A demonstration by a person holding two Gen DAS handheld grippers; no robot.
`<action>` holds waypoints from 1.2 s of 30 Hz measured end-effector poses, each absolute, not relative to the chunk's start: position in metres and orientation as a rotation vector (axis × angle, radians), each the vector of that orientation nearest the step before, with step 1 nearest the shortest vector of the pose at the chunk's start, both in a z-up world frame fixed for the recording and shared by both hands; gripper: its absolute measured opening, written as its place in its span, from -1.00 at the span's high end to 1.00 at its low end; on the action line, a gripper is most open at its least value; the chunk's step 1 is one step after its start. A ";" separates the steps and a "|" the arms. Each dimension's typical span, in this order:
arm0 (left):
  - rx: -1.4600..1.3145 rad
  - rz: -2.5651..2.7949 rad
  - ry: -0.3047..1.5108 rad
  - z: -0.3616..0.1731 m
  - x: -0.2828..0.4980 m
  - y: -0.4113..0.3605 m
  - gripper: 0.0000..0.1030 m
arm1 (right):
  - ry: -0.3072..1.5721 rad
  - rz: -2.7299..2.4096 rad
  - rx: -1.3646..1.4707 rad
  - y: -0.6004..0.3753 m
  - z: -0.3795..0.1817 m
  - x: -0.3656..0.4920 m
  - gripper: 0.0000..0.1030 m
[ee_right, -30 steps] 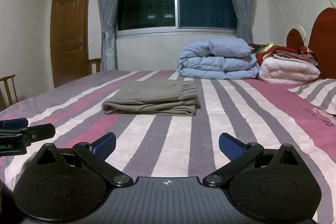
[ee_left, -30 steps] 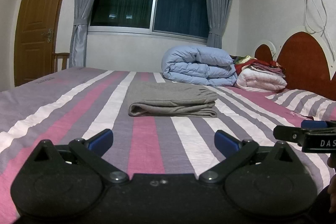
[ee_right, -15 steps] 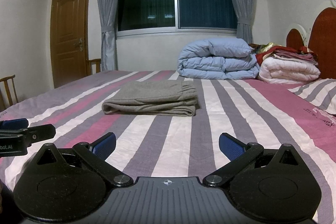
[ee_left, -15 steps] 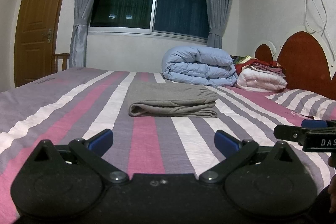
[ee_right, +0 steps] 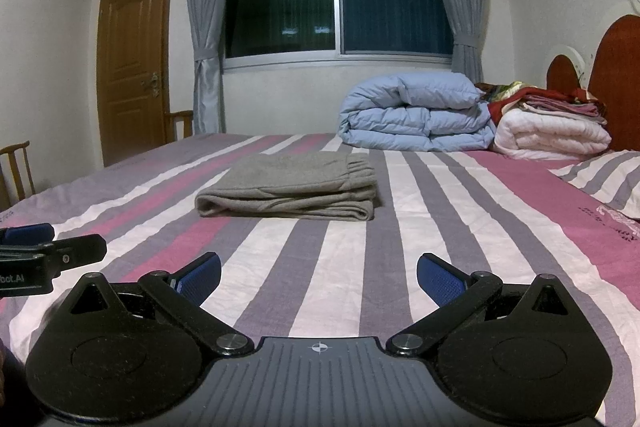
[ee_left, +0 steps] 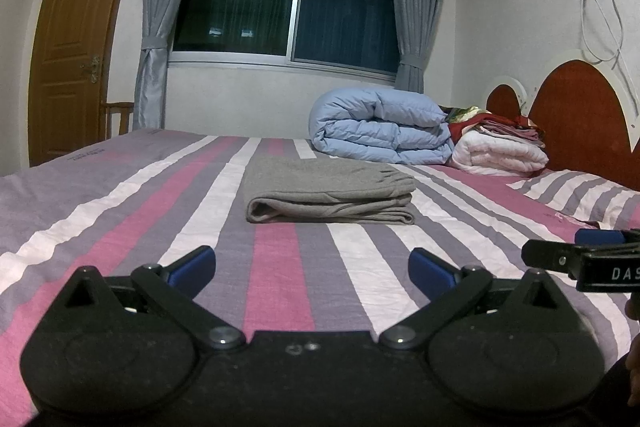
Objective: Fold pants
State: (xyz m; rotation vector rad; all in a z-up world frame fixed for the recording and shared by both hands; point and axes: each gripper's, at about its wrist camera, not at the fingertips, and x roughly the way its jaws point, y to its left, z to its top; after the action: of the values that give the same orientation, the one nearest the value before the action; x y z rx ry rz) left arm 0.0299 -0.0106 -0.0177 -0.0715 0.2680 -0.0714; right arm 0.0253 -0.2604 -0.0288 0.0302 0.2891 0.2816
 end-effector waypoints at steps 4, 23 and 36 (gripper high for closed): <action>-0.072 -0.070 0.267 -0.018 0.029 -0.011 -0.88 | 0.289 0.282 0.030 -0.261 -0.029 0.025 -1.00; -0.071 -0.071 0.266 -0.018 0.030 -0.011 -0.88 | 0.288 0.285 0.024 -0.261 -0.029 0.026 -1.00; -0.066 -0.091 0.258 -0.015 0.032 -0.013 -0.88 | 0.288 0.291 0.022 -0.262 -0.031 0.027 -1.00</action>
State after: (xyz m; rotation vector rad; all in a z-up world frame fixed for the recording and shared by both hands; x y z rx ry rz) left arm 0.0319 -0.0126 -0.0150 -0.0663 0.2579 -0.0913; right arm 0.0272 -0.2621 -0.0307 0.0216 0.2883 0.2907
